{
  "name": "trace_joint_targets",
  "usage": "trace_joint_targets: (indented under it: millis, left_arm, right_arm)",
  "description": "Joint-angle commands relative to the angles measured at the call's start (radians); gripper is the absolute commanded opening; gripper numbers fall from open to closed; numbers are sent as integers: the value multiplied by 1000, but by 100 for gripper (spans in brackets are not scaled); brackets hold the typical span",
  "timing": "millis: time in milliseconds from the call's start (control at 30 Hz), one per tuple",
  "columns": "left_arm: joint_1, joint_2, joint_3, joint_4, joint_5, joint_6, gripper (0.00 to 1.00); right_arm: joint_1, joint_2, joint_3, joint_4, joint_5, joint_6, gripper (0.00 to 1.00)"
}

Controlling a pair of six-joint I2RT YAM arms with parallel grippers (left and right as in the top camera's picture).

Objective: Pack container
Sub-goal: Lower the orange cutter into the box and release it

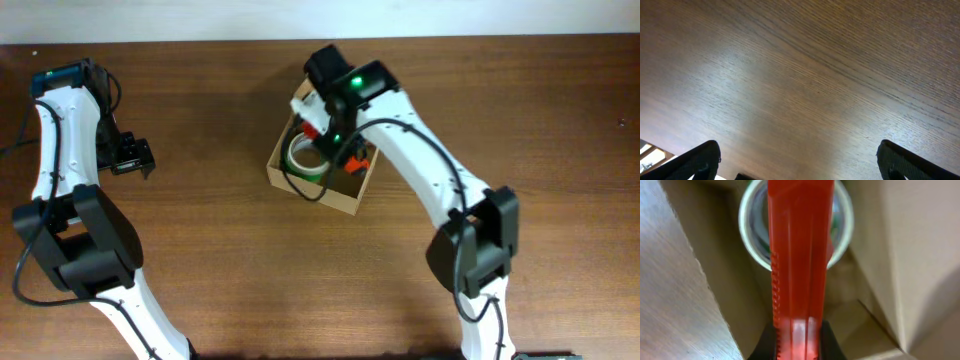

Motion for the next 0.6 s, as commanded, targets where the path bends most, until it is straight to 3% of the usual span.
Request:
trace_joint_targets:
  millis: [0, 567]
  left_arm:
    - [2, -8, -5, 2, 8, 13, 100]
    - [2, -8, -5, 2, 8, 13, 100]
  right_arm:
    - [33, 22, 14, -6, -23, -38, 4]
    - [105, 108, 0, 2, -33, -38, 4]
